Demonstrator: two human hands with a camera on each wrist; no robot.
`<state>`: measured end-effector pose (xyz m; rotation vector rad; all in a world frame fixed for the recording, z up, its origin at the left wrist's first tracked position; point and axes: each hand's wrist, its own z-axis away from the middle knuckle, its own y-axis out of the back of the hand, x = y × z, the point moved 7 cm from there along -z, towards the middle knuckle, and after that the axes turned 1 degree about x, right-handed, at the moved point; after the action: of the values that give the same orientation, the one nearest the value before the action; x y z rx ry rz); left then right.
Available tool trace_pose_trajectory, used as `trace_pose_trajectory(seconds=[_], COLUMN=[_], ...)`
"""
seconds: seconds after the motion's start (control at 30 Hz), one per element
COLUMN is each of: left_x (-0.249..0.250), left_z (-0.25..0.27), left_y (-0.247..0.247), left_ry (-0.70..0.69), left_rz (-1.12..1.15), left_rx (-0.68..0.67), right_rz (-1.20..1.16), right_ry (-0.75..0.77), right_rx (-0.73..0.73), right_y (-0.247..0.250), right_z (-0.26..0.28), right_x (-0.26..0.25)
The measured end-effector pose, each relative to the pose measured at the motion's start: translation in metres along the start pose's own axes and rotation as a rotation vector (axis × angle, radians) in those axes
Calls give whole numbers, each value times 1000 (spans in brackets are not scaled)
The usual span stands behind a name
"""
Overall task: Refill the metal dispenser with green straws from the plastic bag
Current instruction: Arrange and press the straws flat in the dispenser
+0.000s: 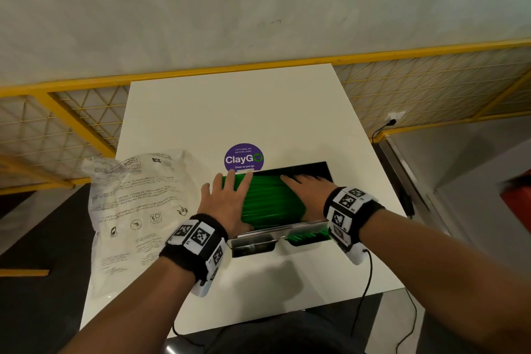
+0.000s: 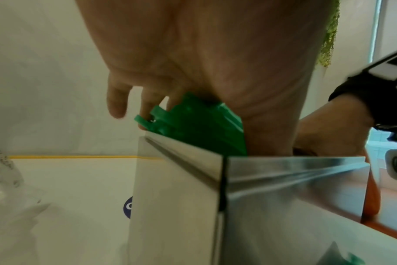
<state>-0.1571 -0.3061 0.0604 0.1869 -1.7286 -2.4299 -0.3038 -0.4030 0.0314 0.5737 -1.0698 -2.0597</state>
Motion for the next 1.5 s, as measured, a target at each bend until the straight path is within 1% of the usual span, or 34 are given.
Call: trace_pose_trajectory(seconds=[0.1, 0.33, 0.47, 0.6, 0.7, 0.77, 0.83, 0.93, 1.03, 1.13, 1.17, 1.23, 1.3, 1.4, 1.43, 1.5], left_x=[0, 4, -4, -12, -12, -12, -9, -5, 0, 19, 30, 55, 68, 63, 61, 59], left_z=[-3, 0, 2, 6, 10, 14, 17, 21, 27, 28, 28, 30, 34, 35, 33, 29], left_y=[0, 3, 9, 10, 1, -6, -11, -4, 20, 47, 51, 46, 31, 10, 7, 6], left_ry=[-20, -50, -57, -62, -46, -24, -40, -53, -38, -72, -97, -160, -156, -90, -107, -190], left_rz=[15, 89, 190, 404, 456, 477, 495, 460, 322, 197, 161, 74, 15, -4, -5, -13], left_rx=[11, 96, 171, 237, 207, 162, 109, 96, 167, 218, 212, 157, 93, 21, 18, 25], right_rz=[-72, -93, -68, -65, -88, -92, -81, -50, -53, -90, -103, -127, -143, -158, -159, -158], right_ry=[-24, -40, -32, -15, -12, -17, -43, -100, -134, -145, -141, -134, -102, 9, 25, 22], right_rx=[-37, 32, 130, 186, 190, 193, 174, 147, 132, 137, 156, 207, 235, 169, 146, 122], right_y=[-7, 1, 12, 24, 23, 19, 12, 7, 7, 11, 14, 20, 21, 11, 8, 6], right_z=[-5, -8, -5, -1, 3, 5, 6, 7, 8, 11, 13, 17, 20, 21, 20, 15], right_x=[3, -7, -6, -4, -4, -3, -2, -2, 0, 4, 5, 7, 7, 0, -1, -1])
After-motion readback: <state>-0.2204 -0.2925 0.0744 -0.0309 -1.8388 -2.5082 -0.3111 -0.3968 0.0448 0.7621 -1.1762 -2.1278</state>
